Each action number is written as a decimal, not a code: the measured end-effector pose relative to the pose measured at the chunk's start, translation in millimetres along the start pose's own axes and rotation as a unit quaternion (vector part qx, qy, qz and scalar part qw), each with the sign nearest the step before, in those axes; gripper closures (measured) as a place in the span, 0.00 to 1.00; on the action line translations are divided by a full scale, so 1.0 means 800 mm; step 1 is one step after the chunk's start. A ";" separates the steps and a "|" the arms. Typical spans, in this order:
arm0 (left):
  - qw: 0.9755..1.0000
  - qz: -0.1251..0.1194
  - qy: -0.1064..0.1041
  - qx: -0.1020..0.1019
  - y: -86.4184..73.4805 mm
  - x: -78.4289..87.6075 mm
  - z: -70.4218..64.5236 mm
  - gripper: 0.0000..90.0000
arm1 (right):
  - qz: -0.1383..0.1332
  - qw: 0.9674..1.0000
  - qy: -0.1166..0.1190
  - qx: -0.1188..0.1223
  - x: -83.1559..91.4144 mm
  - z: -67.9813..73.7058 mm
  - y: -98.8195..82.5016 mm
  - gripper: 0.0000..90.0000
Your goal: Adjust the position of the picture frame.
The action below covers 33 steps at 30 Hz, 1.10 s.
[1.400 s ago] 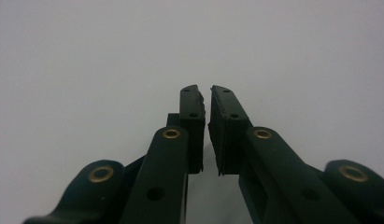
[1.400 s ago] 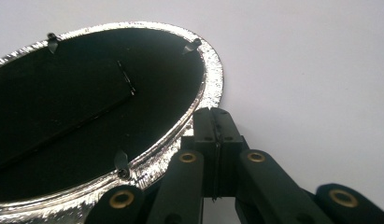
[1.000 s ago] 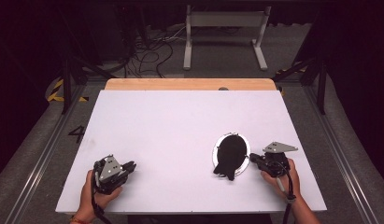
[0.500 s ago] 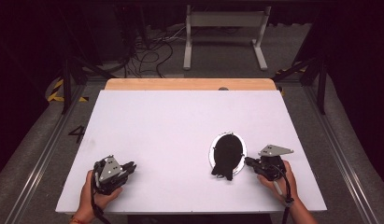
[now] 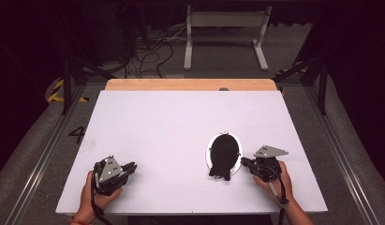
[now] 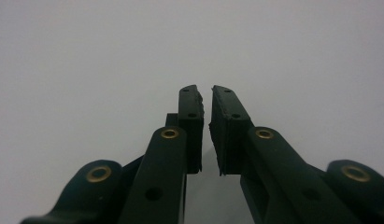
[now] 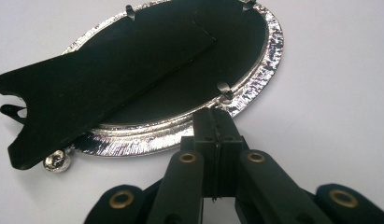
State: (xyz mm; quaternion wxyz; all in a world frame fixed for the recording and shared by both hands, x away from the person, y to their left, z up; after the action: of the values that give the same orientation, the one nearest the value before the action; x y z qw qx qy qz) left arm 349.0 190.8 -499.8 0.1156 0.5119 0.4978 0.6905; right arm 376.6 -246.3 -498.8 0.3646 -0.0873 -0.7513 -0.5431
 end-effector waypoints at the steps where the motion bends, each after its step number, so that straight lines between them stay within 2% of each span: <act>1: 1.000 0.002 -0.001 -0.003 0.000 0.000 0.000 0.92 | 0.000 1.000 0.000 0.000 0.000 0.001 0.000 1.00; 8: 1.000 0.002 -0.002 -0.006 0.001 -0.003 -0.001 0.94 | -0.004 1.000 -0.004 0.011 -0.005 0.006 0.005 1.00; 14: 1.000 -0.007 -0.017 -0.004 0.009 -0.009 -0.004 0.95 | -0.006 1.000 -0.005 0.014 -0.009 0.010 0.009 1.00; 17: 1.000 -0.001 -0.018 -0.006 0.012 -0.013 -0.005 0.96 | -0.006 1.000 -0.005 0.013 -0.010 0.010 0.010 1.00; 21: 1.000 0.005 -0.018 0.002 0.020 -0.023 -0.003 0.97 | -0.006 1.000 -0.006 0.012 -0.012 0.012 0.012 1.00; 27: 0.999 0.012 -0.031 -0.012 0.037 -0.042 -0.009 1.00 | -0.005 1.000 -0.005 0.011 -0.015 0.015 0.015 1.00; 33: 0.999 0.018 -0.034 -0.026 0.052 -0.057 -0.012 1.00 | -0.005 1.000 -0.003 0.011 -0.017 0.019 0.017 1.00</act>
State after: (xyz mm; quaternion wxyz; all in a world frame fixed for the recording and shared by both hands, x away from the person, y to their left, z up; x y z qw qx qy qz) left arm 376.4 135.3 -492.7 0.1334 0.5406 0.4664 0.6873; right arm 386.7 -223.8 -499.3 0.3603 -0.0812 -0.7590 -0.5361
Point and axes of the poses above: each handheld gripper's, and its own axes: x roughly backward along the jaws, y roughly out of its top, z roughly to its left, the point moved 6 cm from there along -x, roughly forward along the jaws, and after that the axes turned 13 degrees about -y, right-handed, at the moved point
